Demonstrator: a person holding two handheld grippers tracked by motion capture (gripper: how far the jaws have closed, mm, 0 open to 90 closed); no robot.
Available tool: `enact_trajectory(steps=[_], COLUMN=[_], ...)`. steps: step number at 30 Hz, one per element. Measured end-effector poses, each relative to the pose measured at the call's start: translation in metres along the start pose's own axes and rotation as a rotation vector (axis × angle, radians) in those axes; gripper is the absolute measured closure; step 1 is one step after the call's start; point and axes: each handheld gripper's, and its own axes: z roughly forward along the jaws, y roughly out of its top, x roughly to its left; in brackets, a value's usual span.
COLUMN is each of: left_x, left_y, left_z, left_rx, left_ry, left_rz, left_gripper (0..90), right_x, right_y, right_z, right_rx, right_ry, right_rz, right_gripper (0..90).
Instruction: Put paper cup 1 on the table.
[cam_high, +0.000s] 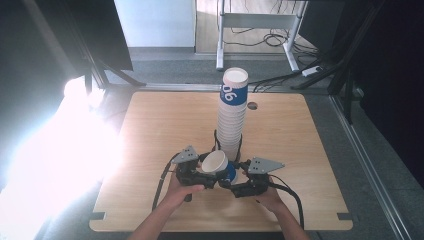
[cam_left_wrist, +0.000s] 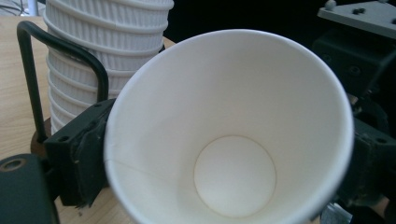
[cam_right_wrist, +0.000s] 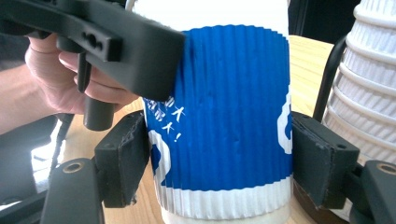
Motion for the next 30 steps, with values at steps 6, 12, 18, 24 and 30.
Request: enact_trajectory(steps=[6, 12, 18, 24, 30], left_x=[0.0, 0.0, 0.0, 0.0, -0.003], left_y=[0.001, 0.0, 0.0, 0.005, 0.017], left_z=[-0.001, -0.002, -0.003, -0.008, -0.014], left_rx=[-0.012, -0.011, -0.02, -0.015, 0.05], left_ry=[-0.012, -0.016, -0.026, -0.021, 0.032], left_rz=[0.001, 0.014, 0.026, 0.066, 0.149], left_gripper=[12.2, 14.6, 15.3, 15.4, 15.4], right_x=[0.0, 0.0, 0.0, 0.0, -0.001], right_y=[0.001, 0.0, 0.001, 0.004, 0.007], right_z=[-0.001, 0.0, 0.0, -0.002, -0.007], right_rx=[-0.006, 0.006, 0.01, 0.012, 0.018], right_ry=[0.001, 0.009, 0.008, 0.004, -0.008], right_rz=[-0.001, -0.001, -0.002, 0.013, 0.005], right_gripper=[26.0, 25.2, 24.6, 17.0, 15.2])
